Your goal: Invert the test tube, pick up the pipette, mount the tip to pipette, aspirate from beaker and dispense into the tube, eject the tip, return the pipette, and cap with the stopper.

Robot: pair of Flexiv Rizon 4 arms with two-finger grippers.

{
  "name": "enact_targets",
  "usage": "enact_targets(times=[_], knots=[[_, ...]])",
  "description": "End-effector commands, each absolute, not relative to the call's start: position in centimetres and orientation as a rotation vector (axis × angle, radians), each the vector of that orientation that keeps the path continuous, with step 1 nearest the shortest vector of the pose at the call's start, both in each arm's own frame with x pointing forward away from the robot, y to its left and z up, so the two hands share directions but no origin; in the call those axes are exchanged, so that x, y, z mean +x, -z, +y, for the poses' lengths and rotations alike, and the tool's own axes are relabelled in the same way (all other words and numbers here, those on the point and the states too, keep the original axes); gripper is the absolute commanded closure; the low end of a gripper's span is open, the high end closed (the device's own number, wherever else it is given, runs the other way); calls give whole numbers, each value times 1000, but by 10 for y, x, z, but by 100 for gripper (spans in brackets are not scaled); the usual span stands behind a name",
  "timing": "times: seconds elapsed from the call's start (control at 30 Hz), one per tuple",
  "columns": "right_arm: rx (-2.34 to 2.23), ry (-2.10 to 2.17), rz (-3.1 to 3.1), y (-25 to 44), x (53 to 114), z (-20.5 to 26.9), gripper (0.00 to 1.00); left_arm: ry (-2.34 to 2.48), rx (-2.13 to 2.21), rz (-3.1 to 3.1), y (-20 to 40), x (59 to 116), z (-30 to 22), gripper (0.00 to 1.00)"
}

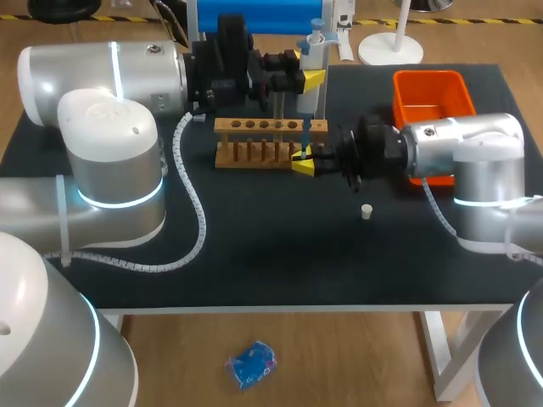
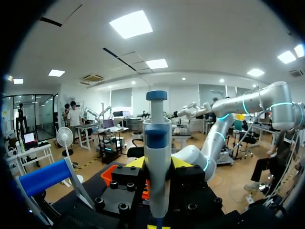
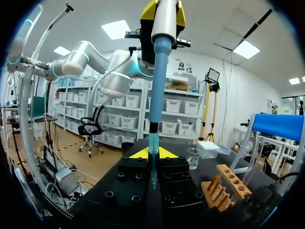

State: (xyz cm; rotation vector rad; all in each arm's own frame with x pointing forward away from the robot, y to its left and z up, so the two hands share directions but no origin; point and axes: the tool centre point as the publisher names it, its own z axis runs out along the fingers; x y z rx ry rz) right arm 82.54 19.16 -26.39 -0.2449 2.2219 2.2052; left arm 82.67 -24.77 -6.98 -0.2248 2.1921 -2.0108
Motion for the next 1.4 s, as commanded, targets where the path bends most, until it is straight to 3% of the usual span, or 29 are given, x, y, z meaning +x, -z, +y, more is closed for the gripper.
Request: enact_targets(times=[0.03,1.4], knots=[[-259,-2191,2221,261,825,191,100,2014,-222,2191,70,827,-247,100],[-165,-2248,2188,248,827,194,100,2014,-222,2191,70,827,-247,100]])
